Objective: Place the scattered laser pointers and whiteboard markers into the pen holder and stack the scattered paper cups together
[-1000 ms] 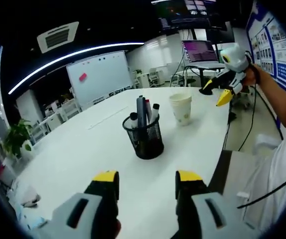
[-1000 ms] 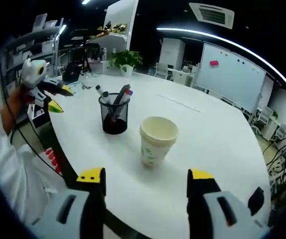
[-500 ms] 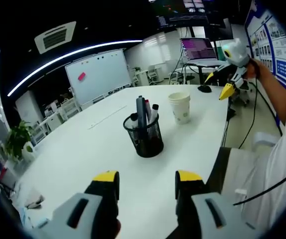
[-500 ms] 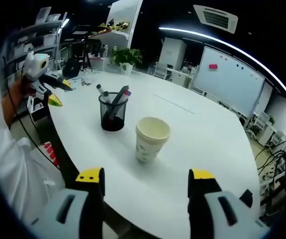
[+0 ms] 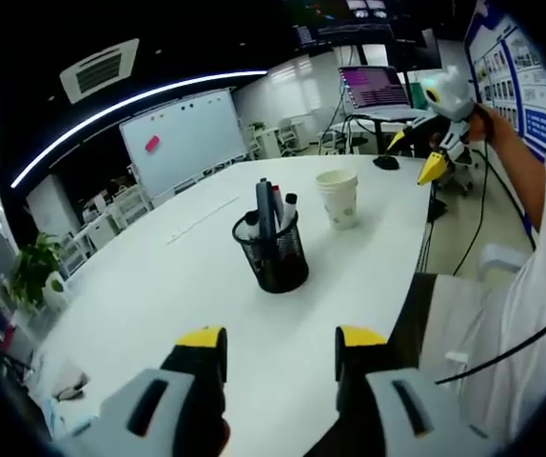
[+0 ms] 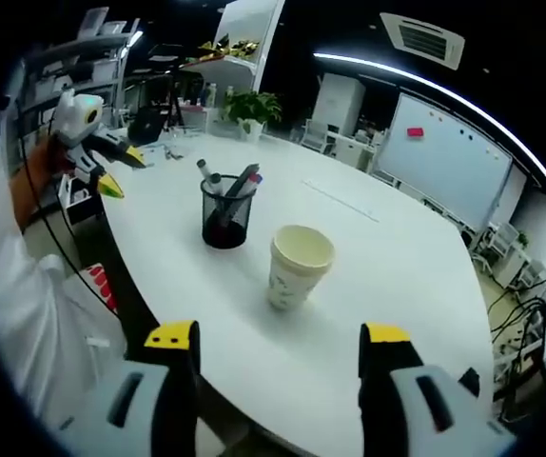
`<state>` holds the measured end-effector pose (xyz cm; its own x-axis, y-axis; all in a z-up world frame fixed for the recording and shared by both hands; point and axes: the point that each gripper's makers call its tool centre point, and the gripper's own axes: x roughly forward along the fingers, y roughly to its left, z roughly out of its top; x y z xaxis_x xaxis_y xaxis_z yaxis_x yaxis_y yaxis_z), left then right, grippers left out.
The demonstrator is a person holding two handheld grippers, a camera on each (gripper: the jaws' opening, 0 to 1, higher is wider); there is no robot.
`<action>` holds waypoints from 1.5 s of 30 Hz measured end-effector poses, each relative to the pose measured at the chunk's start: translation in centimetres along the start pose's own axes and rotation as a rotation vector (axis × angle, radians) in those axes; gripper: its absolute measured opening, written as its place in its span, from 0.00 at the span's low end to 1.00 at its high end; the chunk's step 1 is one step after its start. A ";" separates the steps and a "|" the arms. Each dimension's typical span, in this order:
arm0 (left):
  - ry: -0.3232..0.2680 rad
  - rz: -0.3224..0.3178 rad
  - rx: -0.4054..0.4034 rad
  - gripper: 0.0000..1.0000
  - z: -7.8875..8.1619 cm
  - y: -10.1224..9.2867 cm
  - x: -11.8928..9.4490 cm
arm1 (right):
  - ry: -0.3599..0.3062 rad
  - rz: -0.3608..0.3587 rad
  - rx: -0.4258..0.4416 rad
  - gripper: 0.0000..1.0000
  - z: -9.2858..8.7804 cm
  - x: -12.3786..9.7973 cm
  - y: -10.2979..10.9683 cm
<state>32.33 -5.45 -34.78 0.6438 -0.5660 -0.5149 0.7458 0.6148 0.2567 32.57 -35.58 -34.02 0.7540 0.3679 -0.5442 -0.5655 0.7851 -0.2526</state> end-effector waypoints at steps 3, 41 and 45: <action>-0.029 -0.002 0.000 0.49 0.6 -0.1 -0.4 | 0.002 0.010 -0.017 0.68 0.0 -0.2 0.3; 0.029 -0.046 -0.018 0.54 -0.5 -0.8 -1.4 | 0.014 -0.018 -0.050 0.68 -0.6 -1.5 -0.4; 0.041 -0.050 -0.016 0.54 -0.8 -0.9 -1.5 | -0.016 -0.011 -0.033 0.67 -0.2 -1.7 -0.3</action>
<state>30.57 -4.74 -34.94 0.5983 -0.5735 -0.5597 0.7737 0.5951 0.2173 31.44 -36.51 -33.18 0.7651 0.3674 -0.5288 -0.5679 0.7721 -0.2852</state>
